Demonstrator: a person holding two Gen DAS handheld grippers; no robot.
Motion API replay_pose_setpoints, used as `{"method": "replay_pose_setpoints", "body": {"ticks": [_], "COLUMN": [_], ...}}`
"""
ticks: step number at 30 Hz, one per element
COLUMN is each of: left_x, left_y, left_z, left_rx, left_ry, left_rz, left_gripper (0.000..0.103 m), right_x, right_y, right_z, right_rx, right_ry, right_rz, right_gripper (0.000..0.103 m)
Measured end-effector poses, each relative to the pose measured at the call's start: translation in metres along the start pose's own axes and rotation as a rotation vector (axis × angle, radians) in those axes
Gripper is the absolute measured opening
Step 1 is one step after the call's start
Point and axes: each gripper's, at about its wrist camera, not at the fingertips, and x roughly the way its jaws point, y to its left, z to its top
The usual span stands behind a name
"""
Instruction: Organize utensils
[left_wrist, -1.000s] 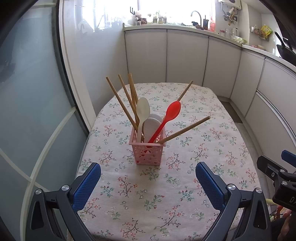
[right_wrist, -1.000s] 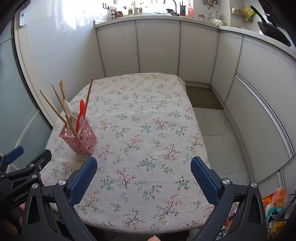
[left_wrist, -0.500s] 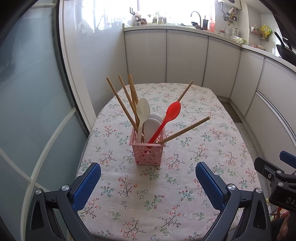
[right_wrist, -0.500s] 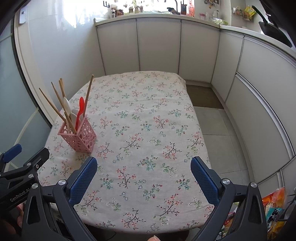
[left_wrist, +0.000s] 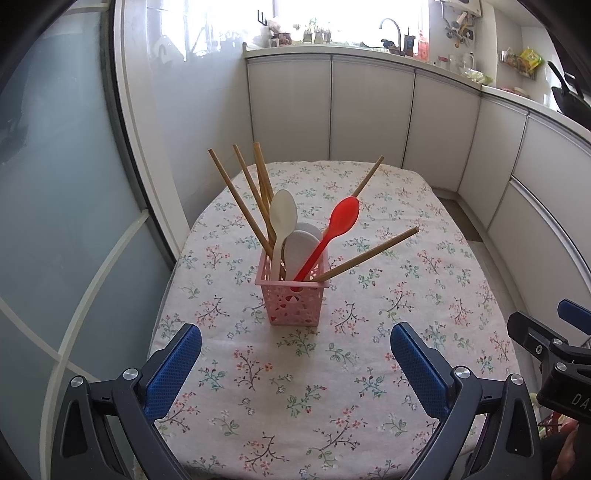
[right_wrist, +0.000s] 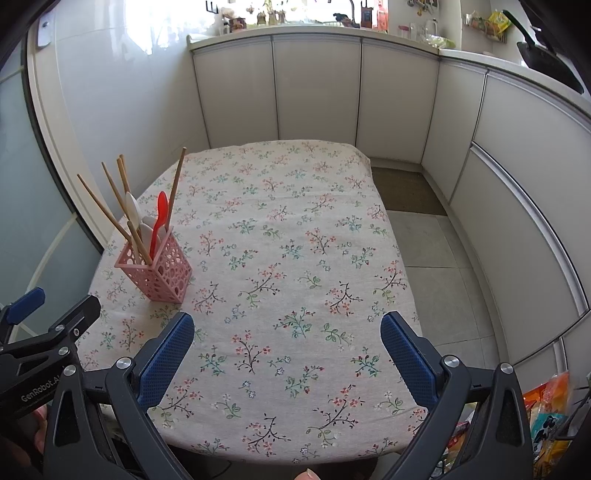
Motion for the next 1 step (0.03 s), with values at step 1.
{"method": "replay_pose_setpoints", "body": {"ticks": [1], "left_x": [0.0001], "left_y": [0.0004], "left_z": [0.0001], "left_rx": [-0.002], "left_ry": [-0.001], "left_rz": [-0.002], "left_gripper": [0.103], "right_x": [0.0002], "right_y": [-0.0004], "right_z": [-0.0004], "right_rx": [0.001], "right_ry": [0.001], "right_rz": [0.001], "right_gripper": [0.102]}}
